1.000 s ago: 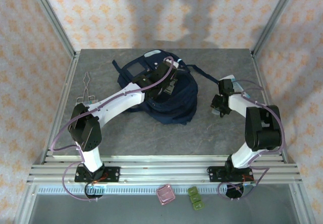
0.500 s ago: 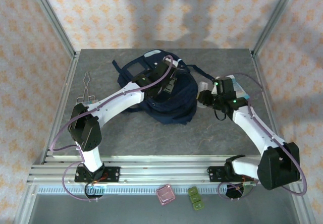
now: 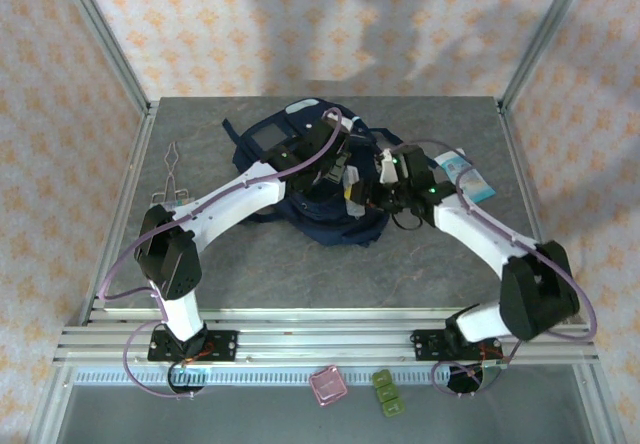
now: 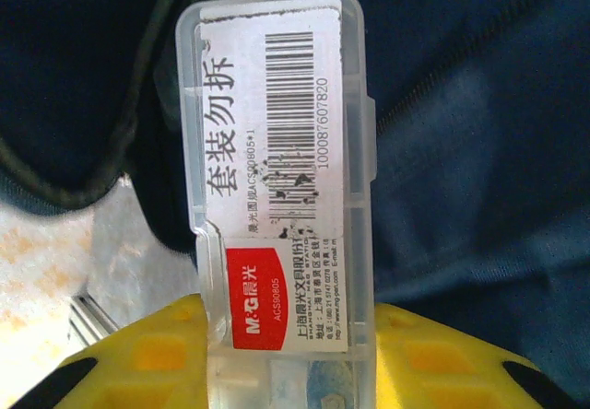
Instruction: Pack the student bag
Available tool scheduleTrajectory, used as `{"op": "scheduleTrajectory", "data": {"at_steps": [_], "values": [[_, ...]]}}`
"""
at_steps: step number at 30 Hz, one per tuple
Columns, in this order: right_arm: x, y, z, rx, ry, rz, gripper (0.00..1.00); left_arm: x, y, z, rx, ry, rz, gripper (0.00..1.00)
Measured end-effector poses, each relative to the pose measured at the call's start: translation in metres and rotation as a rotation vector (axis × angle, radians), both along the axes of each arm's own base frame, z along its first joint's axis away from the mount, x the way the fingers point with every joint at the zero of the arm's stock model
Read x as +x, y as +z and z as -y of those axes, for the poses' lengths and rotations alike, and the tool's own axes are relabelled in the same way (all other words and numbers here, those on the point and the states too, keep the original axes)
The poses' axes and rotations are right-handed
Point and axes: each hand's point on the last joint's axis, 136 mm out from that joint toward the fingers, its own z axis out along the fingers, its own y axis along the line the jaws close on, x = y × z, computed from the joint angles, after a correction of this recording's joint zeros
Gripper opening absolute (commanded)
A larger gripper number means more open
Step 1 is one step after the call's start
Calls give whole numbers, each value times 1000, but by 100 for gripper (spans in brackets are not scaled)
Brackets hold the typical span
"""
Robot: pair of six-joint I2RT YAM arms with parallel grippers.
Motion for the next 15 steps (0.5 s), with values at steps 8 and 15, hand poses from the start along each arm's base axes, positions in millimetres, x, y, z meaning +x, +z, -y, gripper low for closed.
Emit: {"op": "scheduleTrajectory", "data": {"at_steps": [8, 15], "values": [[51, -11, -19, 55, -113, -71, 52, 0, 1, 0, -6, 7, -5, 0], [56, -7, -20, 111, -162, -74, 60, -1, 0, -1, -7, 10, -9, 0]]}}
